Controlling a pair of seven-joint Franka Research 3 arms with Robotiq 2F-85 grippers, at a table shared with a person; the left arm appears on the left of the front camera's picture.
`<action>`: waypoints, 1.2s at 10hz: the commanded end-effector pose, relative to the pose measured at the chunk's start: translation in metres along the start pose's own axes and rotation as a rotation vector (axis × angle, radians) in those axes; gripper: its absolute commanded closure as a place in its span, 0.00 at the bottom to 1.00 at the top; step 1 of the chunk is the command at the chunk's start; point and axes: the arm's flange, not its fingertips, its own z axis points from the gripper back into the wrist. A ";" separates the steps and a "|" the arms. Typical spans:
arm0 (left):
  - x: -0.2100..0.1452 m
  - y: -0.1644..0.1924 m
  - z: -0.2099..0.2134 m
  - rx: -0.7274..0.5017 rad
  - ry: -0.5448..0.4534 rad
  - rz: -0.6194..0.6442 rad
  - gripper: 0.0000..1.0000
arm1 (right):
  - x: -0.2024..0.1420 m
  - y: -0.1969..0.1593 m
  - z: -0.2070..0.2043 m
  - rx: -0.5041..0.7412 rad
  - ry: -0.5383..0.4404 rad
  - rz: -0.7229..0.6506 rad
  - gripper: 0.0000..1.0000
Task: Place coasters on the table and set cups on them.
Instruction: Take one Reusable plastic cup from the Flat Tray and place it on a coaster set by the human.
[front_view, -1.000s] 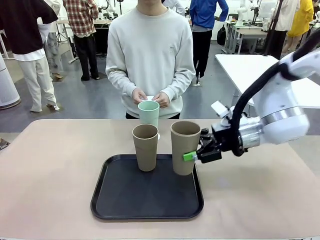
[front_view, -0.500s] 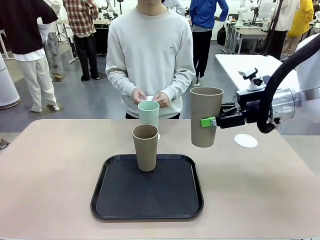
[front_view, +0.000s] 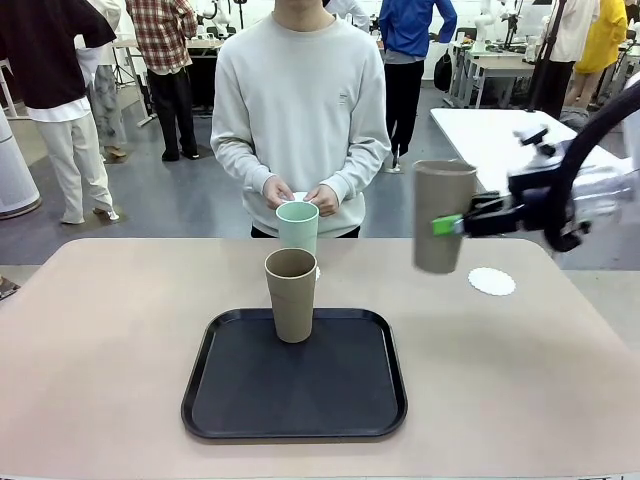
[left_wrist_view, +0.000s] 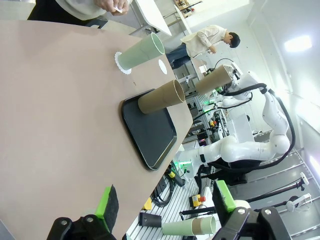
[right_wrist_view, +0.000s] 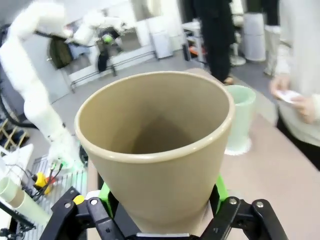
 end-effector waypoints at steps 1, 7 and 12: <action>0.000 -0.002 0.001 -0.002 0.004 -0.003 0.00 | 0.023 -0.048 0.052 -0.115 -0.050 -0.076 0.14; 0.000 -0.002 0.001 -0.002 0.004 -0.003 0.00 | 0.028 -0.109 0.173 -0.459 -0.130 -0.049 0.14; 0.000 -0.002 0.001 -0.002 0.004 -0.003 0.00 | 0.028 -0.105 0.184 -0.431 -0.110 -0.057 0.14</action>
